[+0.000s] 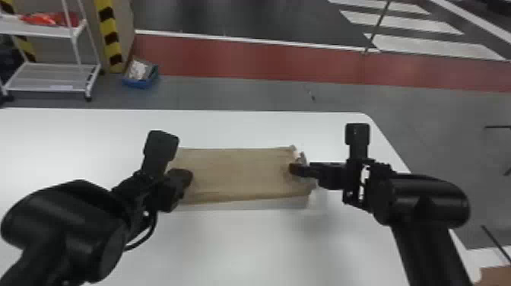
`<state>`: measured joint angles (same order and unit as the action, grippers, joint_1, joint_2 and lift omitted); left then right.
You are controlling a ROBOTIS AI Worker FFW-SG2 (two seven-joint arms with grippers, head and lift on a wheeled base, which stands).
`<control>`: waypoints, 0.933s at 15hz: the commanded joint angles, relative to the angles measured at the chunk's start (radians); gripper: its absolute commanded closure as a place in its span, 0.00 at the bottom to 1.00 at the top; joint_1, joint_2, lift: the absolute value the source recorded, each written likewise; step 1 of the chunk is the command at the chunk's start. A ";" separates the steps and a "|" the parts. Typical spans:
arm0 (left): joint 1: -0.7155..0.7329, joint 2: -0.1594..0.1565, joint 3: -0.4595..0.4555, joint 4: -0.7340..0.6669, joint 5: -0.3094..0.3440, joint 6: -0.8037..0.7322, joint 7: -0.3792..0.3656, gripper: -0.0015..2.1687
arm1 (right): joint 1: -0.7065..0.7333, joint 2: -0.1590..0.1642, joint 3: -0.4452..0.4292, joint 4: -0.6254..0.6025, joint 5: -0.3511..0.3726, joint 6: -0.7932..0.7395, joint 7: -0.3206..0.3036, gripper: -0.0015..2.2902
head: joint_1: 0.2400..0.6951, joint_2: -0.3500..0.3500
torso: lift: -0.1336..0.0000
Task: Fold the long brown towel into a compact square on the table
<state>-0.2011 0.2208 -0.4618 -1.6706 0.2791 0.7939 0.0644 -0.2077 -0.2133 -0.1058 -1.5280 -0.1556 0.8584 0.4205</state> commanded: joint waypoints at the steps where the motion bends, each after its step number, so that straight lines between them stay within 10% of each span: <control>1: 0.002 0.000 0.000 0.000 0.000 0.022 -0.002 0.98 | -0.007 0.000 0.000 0.003 0.002 0.006 0.001 0.18 | 1.00 0.22 | 0.04; 8: 0.002 0.000 0.002 0.000 -0.001 0.025 0.000 0.98 | -0.039 0.000 0.029 0.005 0.002 0.113 0.008 0.21 | 1.00 0.23 | 0.04; 14: 0.002 -0.001 0.003 -0.003 -0.003 0.052 0.000 0.98 | -0.050 0.000 0.018 0.002 -0.018 0.163 0.044 0.48 | 1.00 0.24 | 0.04</control>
<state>-0.1995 0.2193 -0.4601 -1.6718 0.2764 0.8340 0.0634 -0.2546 -0.2133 -0.0800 -1.5268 -0.1602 1.0045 0.4570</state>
